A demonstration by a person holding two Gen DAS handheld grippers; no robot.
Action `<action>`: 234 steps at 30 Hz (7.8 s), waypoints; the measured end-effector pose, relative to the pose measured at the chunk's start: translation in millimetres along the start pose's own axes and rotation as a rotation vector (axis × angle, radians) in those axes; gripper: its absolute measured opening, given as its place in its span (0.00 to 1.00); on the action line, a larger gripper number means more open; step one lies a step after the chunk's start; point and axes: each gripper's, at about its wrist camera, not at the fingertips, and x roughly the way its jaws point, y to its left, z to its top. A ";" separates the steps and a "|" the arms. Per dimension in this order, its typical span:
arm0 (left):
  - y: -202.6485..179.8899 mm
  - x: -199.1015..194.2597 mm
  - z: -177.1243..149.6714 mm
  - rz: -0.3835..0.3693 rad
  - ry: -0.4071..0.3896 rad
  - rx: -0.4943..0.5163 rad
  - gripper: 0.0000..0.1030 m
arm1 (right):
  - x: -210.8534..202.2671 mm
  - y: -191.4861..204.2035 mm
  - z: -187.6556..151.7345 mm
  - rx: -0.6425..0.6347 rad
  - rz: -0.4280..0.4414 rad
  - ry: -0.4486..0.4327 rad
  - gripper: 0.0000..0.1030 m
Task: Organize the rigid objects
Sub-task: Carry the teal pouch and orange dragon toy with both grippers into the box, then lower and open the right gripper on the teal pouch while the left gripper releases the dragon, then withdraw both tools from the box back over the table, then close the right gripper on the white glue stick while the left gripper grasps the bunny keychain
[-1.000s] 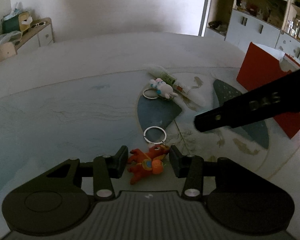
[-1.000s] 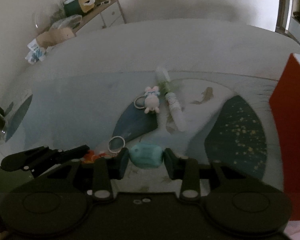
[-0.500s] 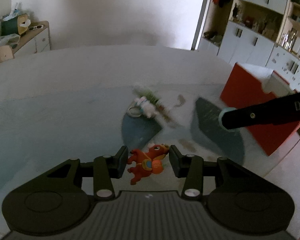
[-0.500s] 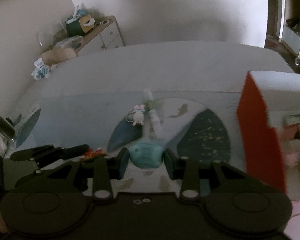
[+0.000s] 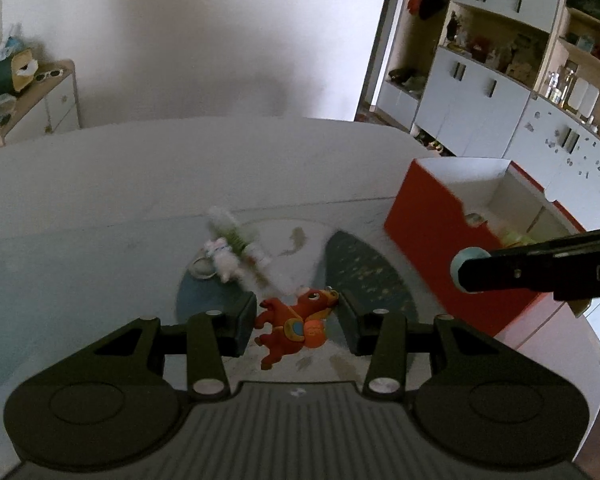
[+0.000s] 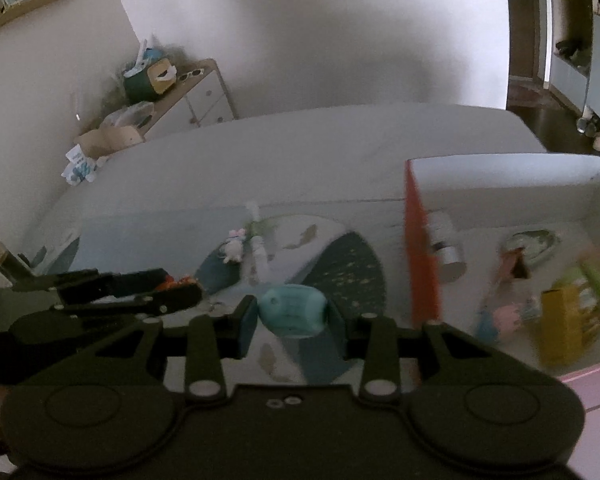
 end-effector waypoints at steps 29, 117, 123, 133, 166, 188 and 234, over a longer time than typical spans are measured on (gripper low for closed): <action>-170.6 35.6 83.6 -0.074 -0.047 0.083 0.42 | -68.2 -174.1 -9.2 0.087 -0.058 -0.056 0.36; -253.1 151.1 111.2 0.061 0.224 0.169 0.60 | -25.4 -208.9 23.9 -0.076 -0.091 0.053 0.76; -252.9 126.2 106.0 0.050 0.176 0.149 0.67 | -43.5 -195.7 18.9 -0.103 -0.074 0.022 0.83; -237.3 79.4 91.1 0.031 0.101 0.076 0.75 | -73.0 -174.5 13.0 -0.129 -0.037 -0.033 0.98; -39.7 12.0 42.9 0.049 0.007 -0.061 0.98 | -13.8 -8.1 26.9 -0.195 0.057 -0.107 0.99; 57.9 81.5 15.4 0.151 -0.005 -0.009 0.98 | 118.3 55.6 58.5 -0.205 -0.060 0.037 0.97; 51.6 137.2 9.9 0.072 0.026 0.103 0.38 | 226.8 63.6 74.8 -0.192 -0.086 0.251 0.16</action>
